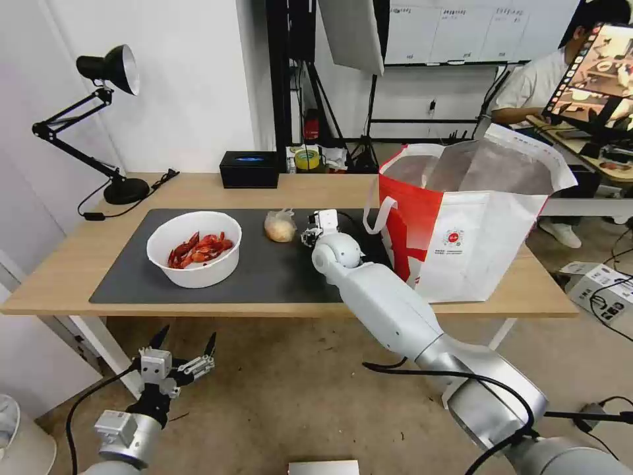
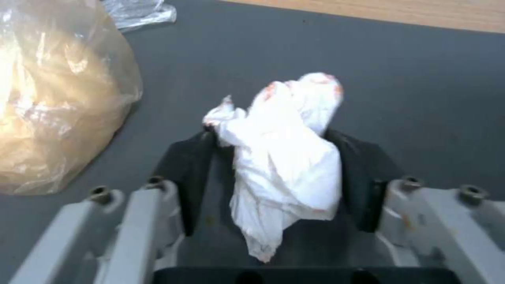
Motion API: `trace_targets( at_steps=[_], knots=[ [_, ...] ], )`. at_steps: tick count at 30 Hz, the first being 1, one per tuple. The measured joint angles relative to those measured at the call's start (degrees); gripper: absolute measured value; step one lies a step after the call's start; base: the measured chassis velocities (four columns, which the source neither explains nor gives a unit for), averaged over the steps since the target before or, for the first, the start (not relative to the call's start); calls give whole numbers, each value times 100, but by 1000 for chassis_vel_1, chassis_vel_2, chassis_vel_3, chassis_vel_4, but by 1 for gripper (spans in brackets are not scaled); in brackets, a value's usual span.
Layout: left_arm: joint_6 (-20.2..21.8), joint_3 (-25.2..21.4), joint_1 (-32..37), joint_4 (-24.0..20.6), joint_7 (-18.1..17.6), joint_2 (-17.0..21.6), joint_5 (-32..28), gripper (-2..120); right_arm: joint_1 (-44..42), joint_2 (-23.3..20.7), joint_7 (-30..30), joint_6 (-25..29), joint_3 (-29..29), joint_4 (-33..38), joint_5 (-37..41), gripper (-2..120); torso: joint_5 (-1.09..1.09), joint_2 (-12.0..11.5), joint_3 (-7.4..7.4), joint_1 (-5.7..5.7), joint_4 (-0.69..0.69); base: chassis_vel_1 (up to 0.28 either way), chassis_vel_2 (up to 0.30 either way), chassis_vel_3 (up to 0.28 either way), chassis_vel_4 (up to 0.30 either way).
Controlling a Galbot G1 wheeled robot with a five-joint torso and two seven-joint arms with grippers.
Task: Pick up the trash from the table and place it into the takeout bag.
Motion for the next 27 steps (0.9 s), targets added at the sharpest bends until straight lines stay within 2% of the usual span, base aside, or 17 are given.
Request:
trace_targets(
  at_steps=[3,4,14,22,27],
  knots=[
    [-83,15,8,-2,1,-1,17,100,-45,17,8,9,32,2,3,37,0,0,0,0,1,0,0,0,0],
    [-83,15,8,-2,1,-1,17,100,-45,17,8,9,32,2,3,37,0,0,0,0,1,0,0,0,0],
    [-89,64,-36,14,6,24,19,100,-57,19,24,22,44,1,-24,0,0,0,0,0,-1,0,0,0,0],
    [-88,78,-70,53,8,56,10,100,-141,-8,34,120,58,142,-207,0,-1,-1,1,0,0,0,0,0,0],
    [-88,84,-78,58,9,52,5,100,-314,-209,181,148,95,624,-229,0,0,-1,1,0,0,0,0,0,0]
  ],
)
